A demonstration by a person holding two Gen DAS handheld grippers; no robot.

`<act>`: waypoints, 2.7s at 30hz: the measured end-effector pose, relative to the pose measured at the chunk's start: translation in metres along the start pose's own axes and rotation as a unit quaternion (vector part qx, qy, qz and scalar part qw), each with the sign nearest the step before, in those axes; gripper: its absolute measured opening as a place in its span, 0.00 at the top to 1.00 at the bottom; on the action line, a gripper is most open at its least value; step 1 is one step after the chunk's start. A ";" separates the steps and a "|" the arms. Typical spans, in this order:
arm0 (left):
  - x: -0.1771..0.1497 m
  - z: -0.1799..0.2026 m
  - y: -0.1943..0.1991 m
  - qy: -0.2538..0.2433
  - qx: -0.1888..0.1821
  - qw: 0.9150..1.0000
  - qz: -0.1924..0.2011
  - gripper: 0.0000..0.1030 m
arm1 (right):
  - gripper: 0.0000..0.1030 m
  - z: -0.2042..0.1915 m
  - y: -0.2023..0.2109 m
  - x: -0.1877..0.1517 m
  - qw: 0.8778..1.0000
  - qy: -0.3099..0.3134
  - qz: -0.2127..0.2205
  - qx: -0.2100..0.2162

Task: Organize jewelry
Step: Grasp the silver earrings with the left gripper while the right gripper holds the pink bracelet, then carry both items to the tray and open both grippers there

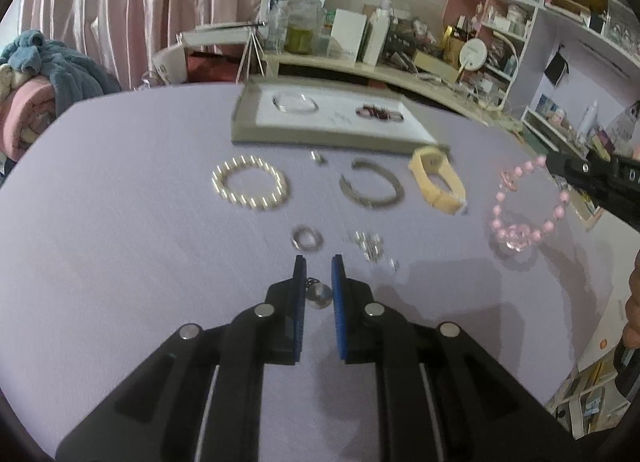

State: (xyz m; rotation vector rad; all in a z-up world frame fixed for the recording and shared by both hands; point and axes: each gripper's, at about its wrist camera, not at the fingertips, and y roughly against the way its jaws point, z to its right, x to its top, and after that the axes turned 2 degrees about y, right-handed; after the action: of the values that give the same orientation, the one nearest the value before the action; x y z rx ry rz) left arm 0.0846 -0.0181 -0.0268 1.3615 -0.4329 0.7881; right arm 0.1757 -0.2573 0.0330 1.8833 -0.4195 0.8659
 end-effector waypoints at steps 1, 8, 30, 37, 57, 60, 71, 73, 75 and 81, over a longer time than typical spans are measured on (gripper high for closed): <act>0.008 -0.003 0.005 -0.001 0.001 1.000 0.007 0.88 | 0.86 -0.002 0.002 0.004 1.000 0.001 0.006 0.004; 0.056 -0.019 0.024 0.001 0.001 0.999 0.039 0.88 | 0.86 -0.014 0.007 0.030 0.999 0.013 0.037 0.020; 0.220 0.001 -0.017 -0.034 -0.053 0.996 0.066 0.88 | 0.86 -0.036 -0.035 0.141 0.992 0.070 0.102 0.007; 0.245 -0.003 -0.059 -0.030 -0.050 0.997 0.055 0.88 | 0.86 -0.029 -0.088 0.158 0.996 0.064 0.068 0.004; 0.244 -0.019 -0.152 -0.027 -0.053 0.998 -0.004 0.88 | 0.65 0.002 -0.167 0.143 1.000 0.027 -0.012 -0.002; 0.243 -0.019 -0.153 -0.027 -0.053 0.998 -0.005 0.88 | 0.65 0.008 -0.164 0.144 1.000 0.016 -0.008 -0.007; 0.238 -0.014 -0.171 -0.027 -0.054 0.998 -0.022 0.88 | 0.65 0.019 -0.169 0.140 1.000 0.001 -0.018 -0.013; 0.237 -0.014 -0.179 -0.027 -0.053 0.998 -0.028 0.88 | 0.65 0.021 -0.170 0.138 1.000 0.000 -0.021 -0.014; 0.236 -0.013 -0.186 -0.030 -0.050 0.998 -0.031 0.88 | 0.65 0.023 -0.171 0.136 1.000 -0.003 -0.024 -0.015; 0.236 -0.011 -0.198 -0.030 -0.041 0.998 -0.036 0.83 | 0.65 0.029 -0.165 0.131 0.999 -0.012 -0.025 -0.018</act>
State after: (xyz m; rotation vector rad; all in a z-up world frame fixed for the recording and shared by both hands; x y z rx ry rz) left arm 0.3842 0.0485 -0.0036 1.3198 -0.4562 0.6660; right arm 0.3786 -0.1962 0.0145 1.8653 -0.3988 0.7973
